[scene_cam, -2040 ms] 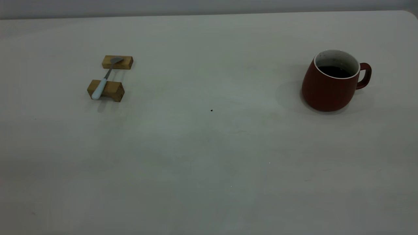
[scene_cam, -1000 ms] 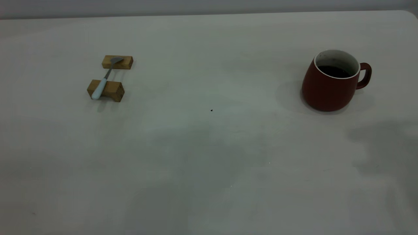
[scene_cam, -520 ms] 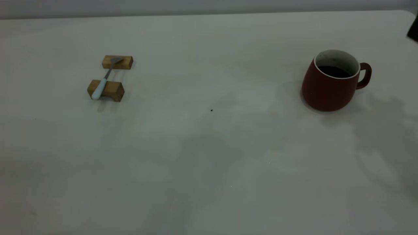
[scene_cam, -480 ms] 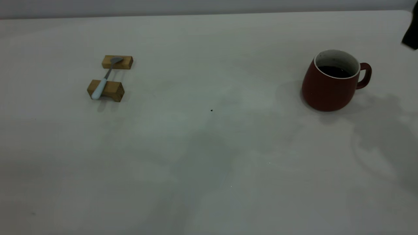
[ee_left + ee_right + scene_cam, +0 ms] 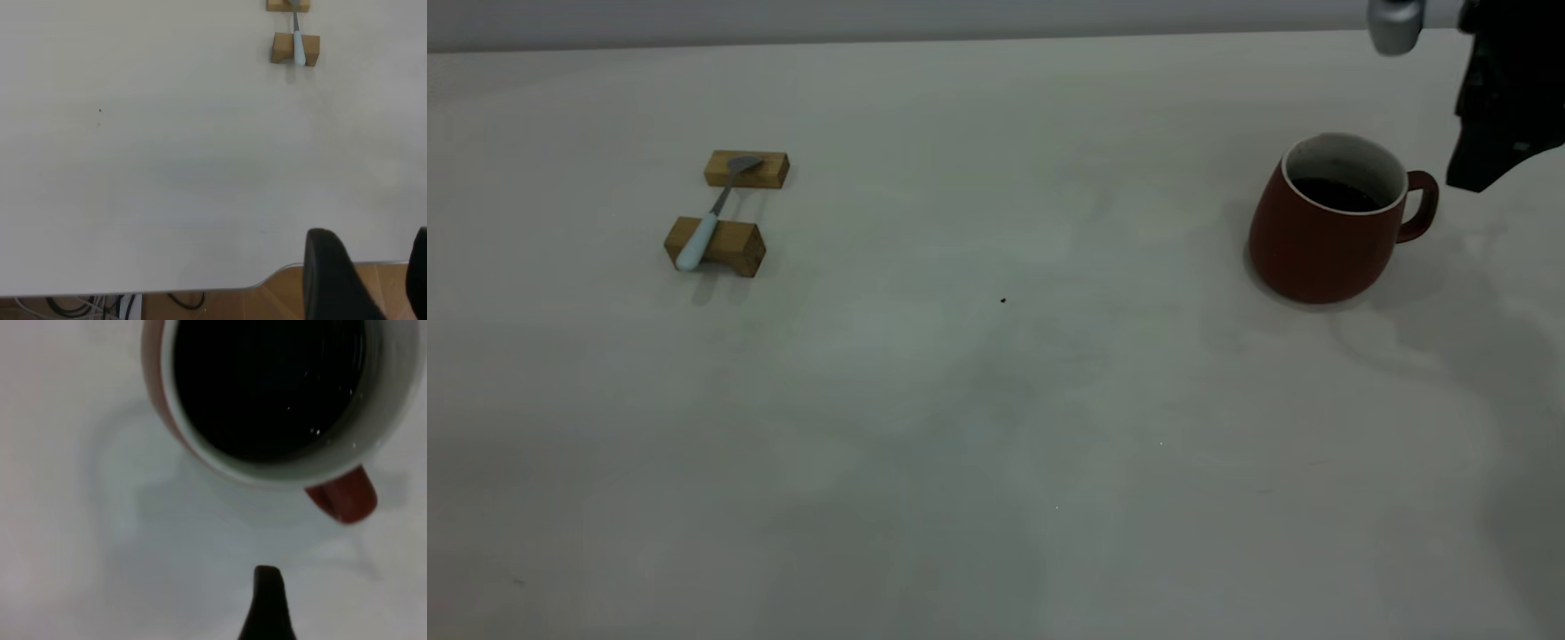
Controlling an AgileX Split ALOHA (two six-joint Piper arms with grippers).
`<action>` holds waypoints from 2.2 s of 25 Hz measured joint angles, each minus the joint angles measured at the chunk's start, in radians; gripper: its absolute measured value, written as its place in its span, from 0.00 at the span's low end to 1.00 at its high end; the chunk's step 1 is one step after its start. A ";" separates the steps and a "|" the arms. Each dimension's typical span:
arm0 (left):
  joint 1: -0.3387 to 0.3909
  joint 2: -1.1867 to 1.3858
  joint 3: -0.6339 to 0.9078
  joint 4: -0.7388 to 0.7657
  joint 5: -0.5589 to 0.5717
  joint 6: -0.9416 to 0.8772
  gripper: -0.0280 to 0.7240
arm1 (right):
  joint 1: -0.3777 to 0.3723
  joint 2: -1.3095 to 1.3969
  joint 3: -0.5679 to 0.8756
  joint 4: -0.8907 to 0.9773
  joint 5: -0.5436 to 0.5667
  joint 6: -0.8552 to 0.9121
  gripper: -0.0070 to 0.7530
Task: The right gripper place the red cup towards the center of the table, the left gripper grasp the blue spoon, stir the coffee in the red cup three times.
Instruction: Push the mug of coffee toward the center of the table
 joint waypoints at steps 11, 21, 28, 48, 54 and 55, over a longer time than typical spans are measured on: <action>0.000 0.000 0.000 0.000 0.000 0.001 0.51 | 0.047 0.145 -0.096 0.010 0.018 -0.082 0.85; 0.000 0.000 0.000 0.000 0.000 0.001 0.51 | 0.135 0.160 -0.096 0.056 0.009 -0.076 0.84; 0.000 0.000 0.000 0.000 0.000 0.001 0.51 | 0.217 0.160 -0.097 0.139 -0.001 -0.048 0.83; -0.001 0.000 0.000 0.000 0.000 -0.001 0.51 | 0.391 0.164 -0.097 0.567 -0.141 0.010 0.79; -0.001 0.000 0.000 0.000 0.000 -0.001 0.51 | 0.336 -0.013 -0.097 0.580 0.058 0.142 0.79; -0.001 0.000 0.000 0.000 0.000 -0.001 0.51 | 0.327 -0.060 -0.097 0.579 0.095 0.179 0.79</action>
